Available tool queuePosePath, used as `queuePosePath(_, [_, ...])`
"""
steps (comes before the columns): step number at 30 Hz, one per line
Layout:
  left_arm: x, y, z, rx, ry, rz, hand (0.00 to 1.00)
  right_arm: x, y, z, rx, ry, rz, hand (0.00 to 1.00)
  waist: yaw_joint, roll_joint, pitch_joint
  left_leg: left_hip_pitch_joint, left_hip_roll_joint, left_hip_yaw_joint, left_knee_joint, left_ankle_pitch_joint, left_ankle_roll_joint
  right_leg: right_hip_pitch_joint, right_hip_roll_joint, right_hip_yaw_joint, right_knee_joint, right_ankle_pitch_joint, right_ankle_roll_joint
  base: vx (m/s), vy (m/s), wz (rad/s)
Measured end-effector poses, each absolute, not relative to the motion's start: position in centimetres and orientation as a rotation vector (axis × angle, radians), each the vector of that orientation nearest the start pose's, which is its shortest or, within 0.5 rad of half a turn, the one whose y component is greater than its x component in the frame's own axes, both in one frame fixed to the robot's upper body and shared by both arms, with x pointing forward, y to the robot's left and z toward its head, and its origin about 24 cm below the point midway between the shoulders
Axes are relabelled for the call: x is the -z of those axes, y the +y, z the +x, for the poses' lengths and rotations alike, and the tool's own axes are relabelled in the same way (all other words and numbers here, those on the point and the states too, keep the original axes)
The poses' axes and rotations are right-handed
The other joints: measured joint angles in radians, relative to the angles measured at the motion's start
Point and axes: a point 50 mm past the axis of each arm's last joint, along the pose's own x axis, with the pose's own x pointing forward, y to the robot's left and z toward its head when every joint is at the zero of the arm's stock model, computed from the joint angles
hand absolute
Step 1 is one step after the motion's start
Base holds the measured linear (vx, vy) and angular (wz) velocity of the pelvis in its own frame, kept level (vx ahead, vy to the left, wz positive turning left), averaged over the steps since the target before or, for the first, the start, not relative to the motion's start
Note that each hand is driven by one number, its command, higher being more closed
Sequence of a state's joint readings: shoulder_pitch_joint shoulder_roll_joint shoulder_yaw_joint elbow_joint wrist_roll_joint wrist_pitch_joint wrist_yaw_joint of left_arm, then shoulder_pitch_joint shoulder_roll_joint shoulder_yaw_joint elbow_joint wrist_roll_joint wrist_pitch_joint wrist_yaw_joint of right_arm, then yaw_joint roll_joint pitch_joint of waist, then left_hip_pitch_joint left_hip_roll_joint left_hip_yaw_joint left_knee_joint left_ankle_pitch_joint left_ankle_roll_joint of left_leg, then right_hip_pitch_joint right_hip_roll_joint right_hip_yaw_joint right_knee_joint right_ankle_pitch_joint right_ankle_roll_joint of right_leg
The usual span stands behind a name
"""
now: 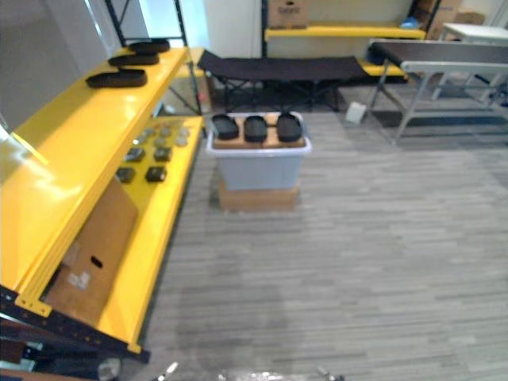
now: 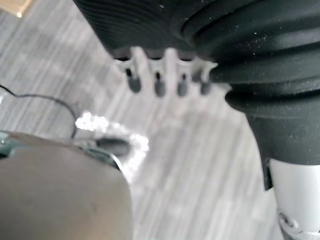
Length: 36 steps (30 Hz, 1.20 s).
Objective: Walk over and take plastic housings, then place them on the shelf
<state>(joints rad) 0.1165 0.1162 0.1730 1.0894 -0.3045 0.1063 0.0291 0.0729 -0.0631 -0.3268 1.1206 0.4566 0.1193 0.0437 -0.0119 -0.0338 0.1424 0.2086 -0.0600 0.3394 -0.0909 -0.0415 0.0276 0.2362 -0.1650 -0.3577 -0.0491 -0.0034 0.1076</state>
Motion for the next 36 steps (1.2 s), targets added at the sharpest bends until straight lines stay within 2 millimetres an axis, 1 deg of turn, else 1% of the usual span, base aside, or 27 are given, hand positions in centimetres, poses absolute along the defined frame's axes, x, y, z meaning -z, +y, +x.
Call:
queuePosePath(5, [16.88, 21.40, 5.77, -0.407, 1.275, -0.296, 0.00, 17.10, -19.63, 6.85, 0.543, 1.177, 0.594, 0.00, -0.001, -0.002, 0.001, -0.001, -0.001, 0.003, 0.000, -0.001, 0.000, -0.001, -0.001, 0.002, -0.003, 0.001, 0.002, -0.03, 0.017, -0.01])
queuePosePath(10, [16.88, 21.38, 5.78, -0.406, 1.269, -0.306, 0.00, 17.11, -19.53, 6.88, 0.533, 1.181, 0.584, 0.00, -0.001, -0.001, 0.001, -0.001, 0.002, 0.007, 0.000, -0.002, -0.002, 0.001, 0.003, 0.004, -0.010, 0.003, 0.004, 0.00, 0.000, 0.00])
queuePosePath(15, [16.87, 21.33, 5.89, -0.373, 1.270, -0.287, 0.00, 17.10, -19.52, 6.96, 0.530, 1.181, 0.582, 0.00, -0.001, 0.000, 0.002, 0.002, 0.005, 0.008, 0.000, -0.002, -0.004, 0.008, 0.008, 0.003, -0.015, 0.003, 0.003, -0.02, -0.008, 0.00])
queuePosePath(18, [16.91, 21.31, 5.74, -0.384, 1.273, -0.305, 0.00, 17.10, -19.50, 6.98, 0.532, 1.180, 0.583, 0.00, -0.001, 0.001, 0.002, 0.003, 0.006, 0.008, 0.000, -0.002, -0.004, 0.009, 0.008, 0.003, -0.015, 0.003, 0.003, -0.03, -0.001, 0.00])
queuePosePath(36, [16.92, 21.28, 5.76, -0.348, 1.285, -0.266, 0.00, 17.13, -19.32, 7.02, 0.524, 1.197, 0.596, 0.00, -0.001, 0.003, 0.004, 0.015, 0.007, 0.027, 0.000, -0.006, -0.009, 0.013, 0.008, 0.016, -0.014, 0.003, 0.003, -0.03, 0.005, -0.02])
